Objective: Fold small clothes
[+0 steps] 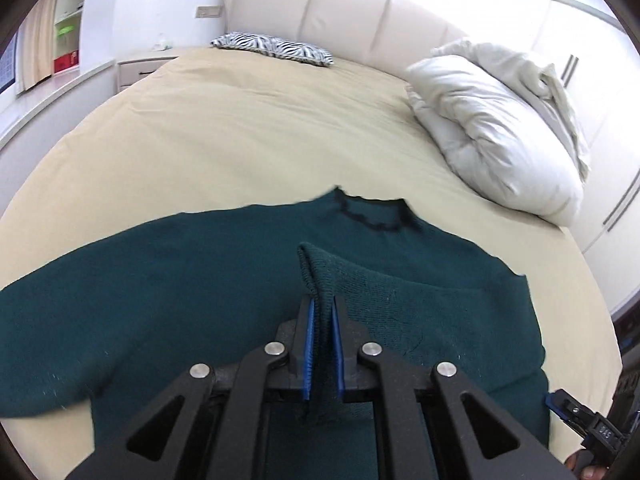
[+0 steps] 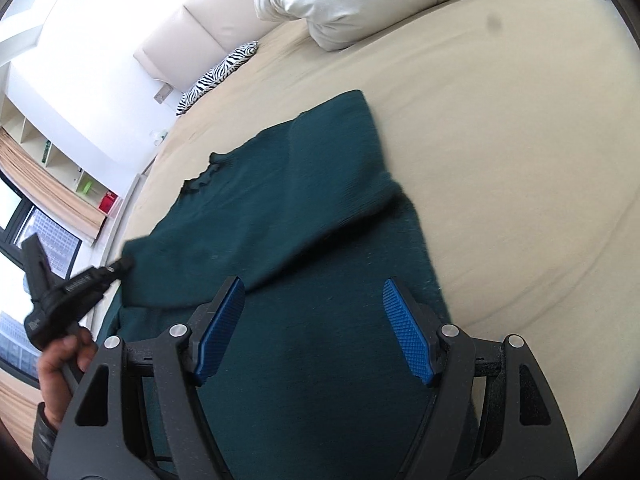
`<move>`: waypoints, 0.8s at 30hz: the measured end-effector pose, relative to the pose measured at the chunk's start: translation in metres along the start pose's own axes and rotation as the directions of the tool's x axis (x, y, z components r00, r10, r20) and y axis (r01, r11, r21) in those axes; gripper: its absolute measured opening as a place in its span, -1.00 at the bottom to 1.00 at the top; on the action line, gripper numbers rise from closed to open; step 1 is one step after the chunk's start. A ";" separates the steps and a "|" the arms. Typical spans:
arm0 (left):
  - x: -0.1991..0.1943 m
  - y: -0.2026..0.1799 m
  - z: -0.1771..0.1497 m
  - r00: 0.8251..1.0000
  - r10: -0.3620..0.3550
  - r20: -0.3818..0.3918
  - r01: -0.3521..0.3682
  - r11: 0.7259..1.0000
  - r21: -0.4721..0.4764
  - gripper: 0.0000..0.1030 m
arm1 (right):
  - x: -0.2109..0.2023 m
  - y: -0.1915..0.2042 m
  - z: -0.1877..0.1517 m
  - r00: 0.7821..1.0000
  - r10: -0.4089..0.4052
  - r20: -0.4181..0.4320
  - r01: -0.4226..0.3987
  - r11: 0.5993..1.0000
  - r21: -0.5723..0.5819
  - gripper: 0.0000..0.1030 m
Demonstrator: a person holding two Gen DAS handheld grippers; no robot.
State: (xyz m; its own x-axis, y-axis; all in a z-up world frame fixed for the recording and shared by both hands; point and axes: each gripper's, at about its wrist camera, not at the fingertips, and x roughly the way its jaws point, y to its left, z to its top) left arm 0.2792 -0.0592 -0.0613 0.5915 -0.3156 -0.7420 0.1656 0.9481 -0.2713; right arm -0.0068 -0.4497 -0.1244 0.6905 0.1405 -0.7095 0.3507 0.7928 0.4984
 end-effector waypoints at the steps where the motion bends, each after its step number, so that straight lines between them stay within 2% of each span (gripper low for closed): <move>1: 0.006 0.005 -0.001 1.000 0.008 -0.013 -0.008 1.000 -0.007 -0.82 | -0.001 -0.002 0.000 1.000 -0.001 0.000 0.001 1.000 0.003 0.37; 5: 0.031 0.027 -0.014 0.998 0.008 -0.066 -0.012 0.998 -0.057 -0.82 | 0.000 -0.014 0.008 0.999 0.041 -0.008 -0.041 0.997 0.060 0.37; 11: 0.037 0.028 -0.018 0.999 -0.014 -0.041 0.012 0.998 -0.054 -0.82 | 0.038 -0.025 0.030 0.986 0.153 -0.058 -0.138 0.967 0.214 0.38; 15: 0.042 0.030 -0.020 0.999 -0.029 -0.033 0.027 0.998 -0.057 -0.81 | 0.051 -0.042 0.050 0.975 0.220 0.010 -0.211 0.920 0.329 0.40; 17: 0.043 0.035 -0.024 0.998 -0.045 -0.031 0.043 0.996 -0.075 -0.81 | 0.052 -0.057 0.057 0.970 0.239 0.047 -0.238 0.886 0.399 0.33; 19: 0.045 0.038 -0.025 0.998 -0.058 -0.027 0.056 0.995 -0.086 -0.79 | 0.055 -0.067 0.060 0.966 0.250 0.057 -0.250 0.866 0.433 0.05; 22: 0.047 0.040 -0.026 0.997 -0.071 -0.021 0.069 0.993 -0.091 -0.77 | 0.054 -0.074 0.055 0.965 0.254 0.058 -0.255 0.871 0.420 -0.23; 24: 0.048 0.041 -0.026 0.997 -0.080 -0.018 0.078 0.993 -0.091 -0.76 | 0.048 -0.070 0.051 0.968 0.250 0.026 -0.241 0.893 0.379 -0.18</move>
State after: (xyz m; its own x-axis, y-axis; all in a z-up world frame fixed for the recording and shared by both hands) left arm 0.2935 -0.0359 -0.1241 0.5623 -0.3912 -0.7285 0.1385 0.9131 -0.3834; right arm 0.0345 -0.5285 -0.1679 0.7723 0.3189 -0.5495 0.3872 0.4495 0.8050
